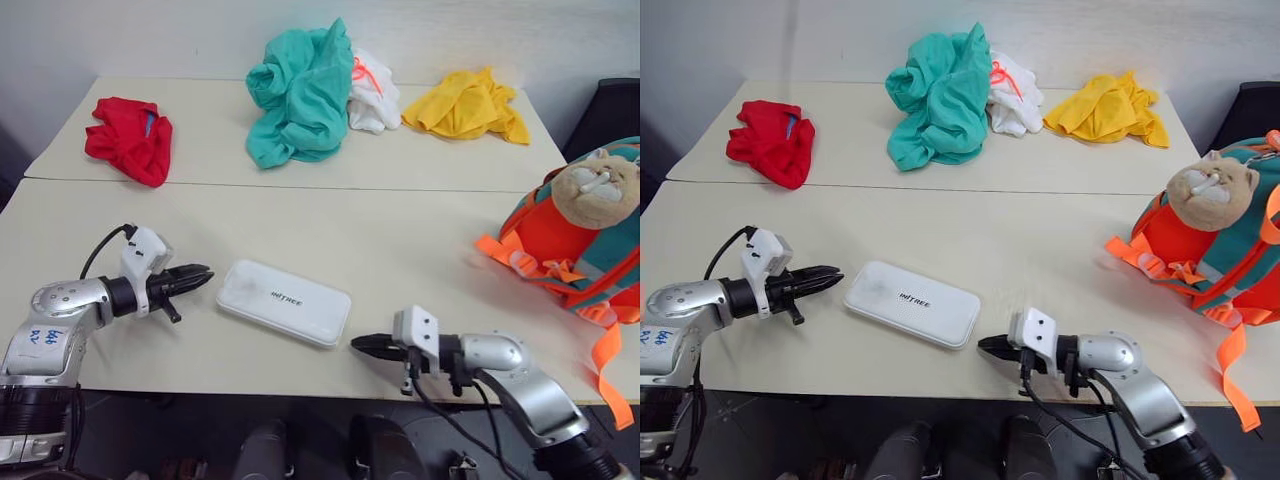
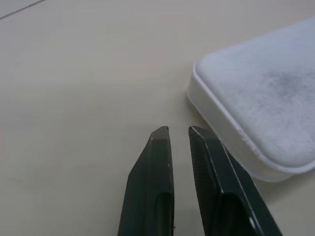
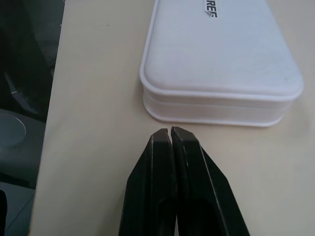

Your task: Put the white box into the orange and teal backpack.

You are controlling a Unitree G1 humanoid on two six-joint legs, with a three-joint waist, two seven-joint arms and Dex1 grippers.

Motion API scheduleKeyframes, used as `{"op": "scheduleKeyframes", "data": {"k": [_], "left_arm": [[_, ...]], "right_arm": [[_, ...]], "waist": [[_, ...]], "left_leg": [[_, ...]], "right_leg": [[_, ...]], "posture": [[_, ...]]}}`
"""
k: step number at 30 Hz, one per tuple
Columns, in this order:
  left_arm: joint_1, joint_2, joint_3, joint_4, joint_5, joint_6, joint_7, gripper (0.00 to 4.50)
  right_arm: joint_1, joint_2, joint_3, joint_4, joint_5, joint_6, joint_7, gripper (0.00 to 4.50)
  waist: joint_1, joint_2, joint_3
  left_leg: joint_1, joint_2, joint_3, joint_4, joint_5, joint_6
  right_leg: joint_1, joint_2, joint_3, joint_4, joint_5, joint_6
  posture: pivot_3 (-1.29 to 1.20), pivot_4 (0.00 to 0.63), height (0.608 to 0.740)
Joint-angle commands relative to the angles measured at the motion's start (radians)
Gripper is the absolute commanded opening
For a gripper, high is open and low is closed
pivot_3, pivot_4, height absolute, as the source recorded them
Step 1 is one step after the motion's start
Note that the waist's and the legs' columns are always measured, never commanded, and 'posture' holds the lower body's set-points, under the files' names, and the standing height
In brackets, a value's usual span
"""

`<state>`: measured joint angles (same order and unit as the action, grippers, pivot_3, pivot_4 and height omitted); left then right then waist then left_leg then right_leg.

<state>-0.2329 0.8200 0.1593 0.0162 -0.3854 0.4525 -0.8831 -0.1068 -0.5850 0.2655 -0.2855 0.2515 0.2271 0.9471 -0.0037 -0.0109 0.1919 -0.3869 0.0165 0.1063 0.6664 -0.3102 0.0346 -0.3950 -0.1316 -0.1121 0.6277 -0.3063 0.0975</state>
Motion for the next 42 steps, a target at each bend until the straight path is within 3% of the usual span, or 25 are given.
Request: {"op": "scheduleKeyframes", "data": {"k": [1,12,18,21,24,28,32,37,42], "left_arm": [[0.011,-0.002,-0.019,-0.05,-0.005,0.014,-0.025,0.73],[0.114,-0.047,-0.026,-0.191,-0.037,0.075,-0.012,0.73],[0.193,-0.053,0.09,-0.213,-0.068,0.128,0.039,0.73],[0.227,-0.033,0.164,-0.159,-0.093,0.163,0.042,1.29],[0.194,-0.022,0.196,-0.064,-0.14,0.258,0.037,2.2],[0.02,0.008,0.18,0.052,-0.293,0.674,0.046,3.44],[-0.184,-0.003,0.084,0.196,-0.316,0.9,0.047,4.47],[-0.334,-0.067,-0.018,0.325,-0.287,0.963,0.043,4.47],[-0.384,-0.061,-0.171,0.31,-0.299,1.04,-0.03,4.47]], "right_arm": [[-0.036,0.023,-0.007,-0.003,-0.011,0.001,-0.025,0.01],[-0.128,-0.008,-0.056,0.106,-0.027,-0.019,0.021,0.01],[-0.138,-0.057,-0.109,0.169,-0.034,-0.059,0.05,0.01],[-0.14,-0.074,-0.116,0.188,-0.036,-0.075,0.068,0.0],[-0.15,-0.079,-0.11,0.217,-0.046,-0.101,0.084,0.0],[-0.172,-0.071,-0.097,0.246,-0.055,-0.125,0.109,0.0],[-0.206,-0.057,-0.086,0.277,-0.067,-0.132,0.115,0.0],[-0.232,-0.049,-0.068,0.299,-0.09,-0.153,0.122,0.0],[-0.252,-0.008,-0.051,0.295,-0.102,-0.147,0.103,0.0]], "waist": [[0.0,0.0,0.0],[0.002,0.0,0.0],[0.0,0.0,0.0],[-0.003,0.0,0.0],[-0.001,0.0,0.0],[0.005,0.0,0.0],[0.008,0.0,0.0],[0.006,0.0,-0.001],[0.004,0.0,-0.001]], "left_leg": [[0.0,0.0,0.0,0.0,0.0,0.0],[0.0,0.0,0.0,0.0,0.0,0.0],[0.0,0.0,-0.001,0.0,0.0,0.0],[0.0,0.0,-0.001,0.0,0.0,0.0],[0.001,0.001,-0.001,0.0,0.0,-0.001],[0.002,0.0,-0.002,0.0,0.0,-0.001],[0.002,-0.002,-0.004,0.001,0.001,-0.001],[0.001,-0.004,-0.003,0.001,0.003,0.0],[0.002,-0.004,-0.002,0.001,0.003,0.0]], "right_leg": [[0.0,0.0,0.001,0.0,0.0,0.0],[0.0,-0.001,0.001,0.0,0.0,0.0],[0.001,-0.001,0.001,0.0,0.0,0.0],[0.0,-0.001,0.001,0.0,0.0,0.0],[0.0,0.0,0.0,-0.002,0.0,0.0],[0.001,-0.001,0.0,-0.001,0.0,0.0],[0.002,-0.001,-0.001,0.001,0.0,0.0],[0.003,0.001,-0.001,0.003,0.0,0.0],[0.003,0.002,0.0,0.003,0.0,0.001]], "posture": [[0.0,0.15,0.74],[0.0,0.15,0.74],[0.0,0.15,0.74],[0.0,0.15,0.74],[0.0,0.15,0.74],[0.0,0.15,0.74],[0.0,0.15,0.74],[0.0,0.15,0.74],[0.0,0.15,0.74]]}}
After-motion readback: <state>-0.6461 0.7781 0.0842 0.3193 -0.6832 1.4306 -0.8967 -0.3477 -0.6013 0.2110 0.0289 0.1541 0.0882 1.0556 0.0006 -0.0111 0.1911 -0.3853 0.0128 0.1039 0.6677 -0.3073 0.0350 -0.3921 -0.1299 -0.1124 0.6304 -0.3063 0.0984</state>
